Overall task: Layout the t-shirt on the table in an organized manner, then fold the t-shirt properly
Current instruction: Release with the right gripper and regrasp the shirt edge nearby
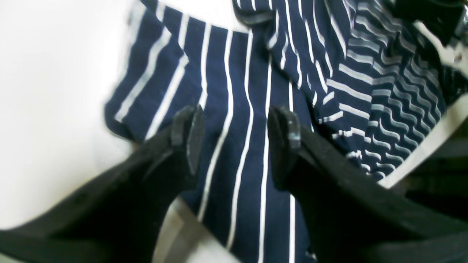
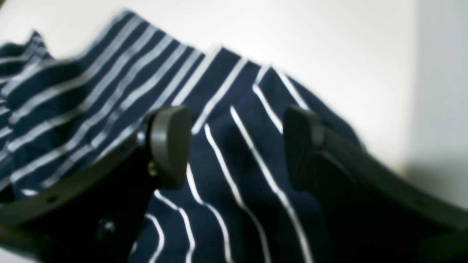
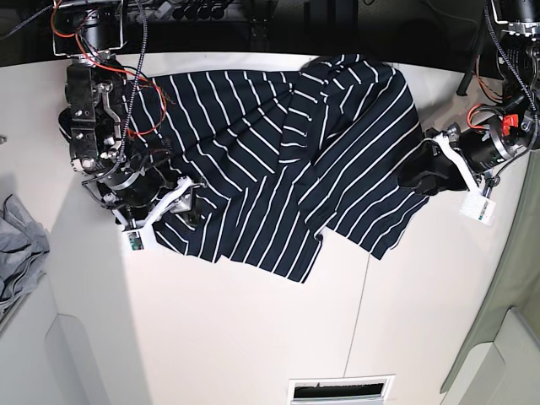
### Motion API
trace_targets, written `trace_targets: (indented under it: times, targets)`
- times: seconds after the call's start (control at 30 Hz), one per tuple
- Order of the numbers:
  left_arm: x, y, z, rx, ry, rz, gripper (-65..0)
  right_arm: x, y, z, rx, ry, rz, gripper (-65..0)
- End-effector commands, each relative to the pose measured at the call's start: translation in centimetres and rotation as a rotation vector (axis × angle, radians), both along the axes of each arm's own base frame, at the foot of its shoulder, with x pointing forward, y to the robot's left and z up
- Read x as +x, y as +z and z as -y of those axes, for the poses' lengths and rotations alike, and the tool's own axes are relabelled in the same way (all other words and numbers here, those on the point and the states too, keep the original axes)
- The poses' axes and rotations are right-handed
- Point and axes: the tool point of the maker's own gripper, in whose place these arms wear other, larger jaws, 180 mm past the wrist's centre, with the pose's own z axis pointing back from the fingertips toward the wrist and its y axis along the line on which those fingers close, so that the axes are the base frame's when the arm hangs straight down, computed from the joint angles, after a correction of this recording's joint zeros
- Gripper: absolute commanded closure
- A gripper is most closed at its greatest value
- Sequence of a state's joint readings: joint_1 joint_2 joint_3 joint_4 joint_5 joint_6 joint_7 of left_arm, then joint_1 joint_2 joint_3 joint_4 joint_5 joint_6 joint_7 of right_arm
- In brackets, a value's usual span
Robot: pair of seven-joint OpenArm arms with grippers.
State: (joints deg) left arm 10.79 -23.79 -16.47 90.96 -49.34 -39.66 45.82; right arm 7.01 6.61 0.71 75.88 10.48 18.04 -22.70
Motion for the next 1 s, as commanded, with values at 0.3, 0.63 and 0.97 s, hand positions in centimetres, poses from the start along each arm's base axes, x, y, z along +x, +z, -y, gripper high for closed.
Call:
trace_targets:
  times: [0.3, 0.63, 0.97]
  targets:
    - [0.1, -0.1, -0.8, 0.004, 0.013, 0.002, -30.7, 0.1, -1.8, 1.2, -0.023, -0.055, -0.026, -39.2]
    - [-1.2, -3.3, -1.5, -0.048, 0.07, -0.094, -30.7, 0.0, -1.9, 1.2, -0.024, -0.053, -0.027, -39.0]
    - [-0.3, -4.2, 0.5, -0.056, 0.113, -0.024, 0.0, -0.1, -1.9, 1.0, -0.023, -0.045, -0.028, 0.0]
